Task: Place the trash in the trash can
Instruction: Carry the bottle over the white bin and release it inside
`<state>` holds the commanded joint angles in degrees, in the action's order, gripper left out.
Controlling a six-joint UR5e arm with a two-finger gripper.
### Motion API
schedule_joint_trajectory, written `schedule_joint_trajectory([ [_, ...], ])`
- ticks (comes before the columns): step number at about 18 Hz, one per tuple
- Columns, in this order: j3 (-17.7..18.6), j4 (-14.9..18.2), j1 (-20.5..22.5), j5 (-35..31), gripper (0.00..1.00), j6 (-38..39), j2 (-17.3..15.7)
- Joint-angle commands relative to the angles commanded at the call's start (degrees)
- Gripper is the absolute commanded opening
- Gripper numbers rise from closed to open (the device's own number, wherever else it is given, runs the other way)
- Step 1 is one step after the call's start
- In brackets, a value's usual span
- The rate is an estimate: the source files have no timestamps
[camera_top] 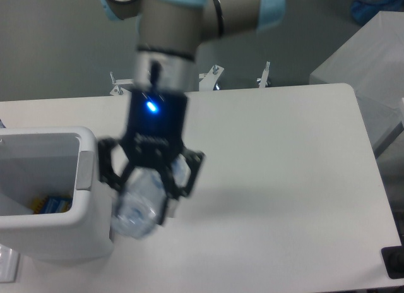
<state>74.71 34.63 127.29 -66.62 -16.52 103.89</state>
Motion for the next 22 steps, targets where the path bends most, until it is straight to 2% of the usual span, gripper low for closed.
schedule_joint_trajectory([
  [3,-0.1,0.0,-4.8,-0.1,0.63,0.1,0.3],
  [10,0.6,0.1,-10.1,0.0,0.64,0.4,1.8],
  [14,2.8,0.1,-12.2,0.0,0.65,1.1,2.9],
  [17,2.6,0.1,-12.4,0.0,0.75,1.1,3.6],
  [18,2.9,0.1,-12.5,-0.1,0.87,0.7,3.3],
  [19,3.3,0.2,-12.5,-0.1,0.95,0.5,3.0],
  [22,5.8,0.2,-12.2,-0.2,1.00,0.7,1.6],
])
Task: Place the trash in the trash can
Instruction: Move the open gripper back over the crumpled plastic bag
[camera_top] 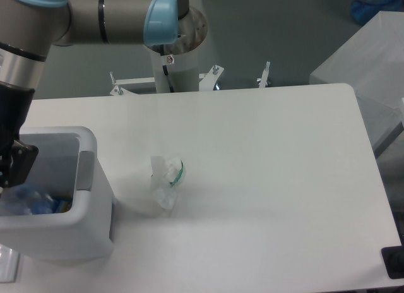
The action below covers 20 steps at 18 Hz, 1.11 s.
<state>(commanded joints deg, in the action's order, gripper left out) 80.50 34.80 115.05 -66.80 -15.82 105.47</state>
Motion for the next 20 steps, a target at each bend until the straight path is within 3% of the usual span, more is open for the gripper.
schedule_joint_trajectory([
  [2,1.7,0.1,0.6,-0.1,1.00,0.4,-1.1],
  [5,4.7,0.5,5.9,-0.9,1.00,0.6,-4.1],
  [11,21.0,0.6,18.9,-0.9,1.00,-1.7,-12.1],
  [15,29.5,1.3,22.7,-1.8,1.00,-13.0,-13.5],
  [17,34.0,3.8,23.3,-5.2,1.00,-21.7,-13.5],
  [20,37.6,5.8,22.7,-7.5,1.00,-29.8,-13.2],
])
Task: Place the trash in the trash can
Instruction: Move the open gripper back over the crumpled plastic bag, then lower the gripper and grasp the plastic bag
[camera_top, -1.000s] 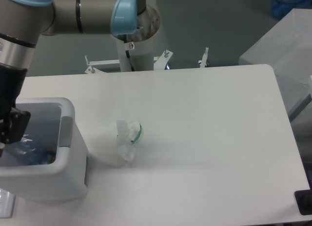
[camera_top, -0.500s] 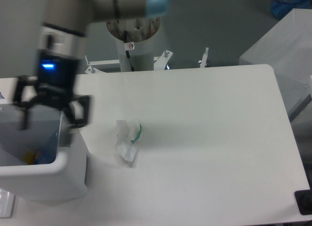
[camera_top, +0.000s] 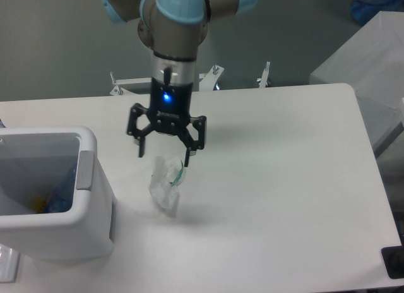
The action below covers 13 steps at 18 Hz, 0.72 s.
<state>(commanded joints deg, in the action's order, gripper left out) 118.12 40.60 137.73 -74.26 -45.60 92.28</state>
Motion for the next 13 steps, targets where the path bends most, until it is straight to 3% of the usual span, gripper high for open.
schedule_joint_trajectory([
  [5,3.1,0.3,-1.8,-6.0,1.00,-5.2,3.4],
  [13,3.3,-0.3,-5.8,-6.2,1.00,-5.0,8.3],
])
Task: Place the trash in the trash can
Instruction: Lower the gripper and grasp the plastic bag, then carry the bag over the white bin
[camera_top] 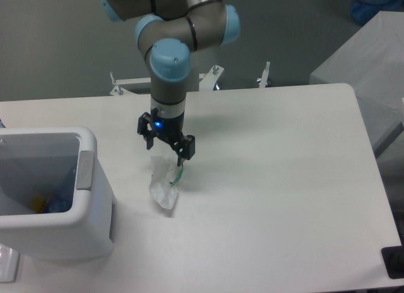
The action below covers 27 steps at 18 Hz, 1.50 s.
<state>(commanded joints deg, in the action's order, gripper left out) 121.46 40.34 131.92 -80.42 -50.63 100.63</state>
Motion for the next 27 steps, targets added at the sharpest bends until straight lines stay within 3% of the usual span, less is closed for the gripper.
schedule_joint_trajectory([
  [2,-0.2,-0.1,-0.1,0.0,0.98,-0.2,0.7],
  [3,-0.3,-0.2,-0.1,0.0,0.92,-0.1,1.1],
  [6,-1.5,-0.4,-0.1,-0.1,0.61,0.4,1.8],
  [10,-3.9,0.1,0.1,-0.2,0.08,1.3,1.8],
  [11,-4.6,0.2,0.3,-0.2,0.03,1.6,1.8],
  [18,-8.9,0.8,4.7,1.0,0.00,3.1,0.9],
  [23,-15.5,0.8,9.3,13.2,0.00,11.2,-0.7],
  [27,-21.8,0.5,10.8,20.5,0.00,23.6,-1.6],
])
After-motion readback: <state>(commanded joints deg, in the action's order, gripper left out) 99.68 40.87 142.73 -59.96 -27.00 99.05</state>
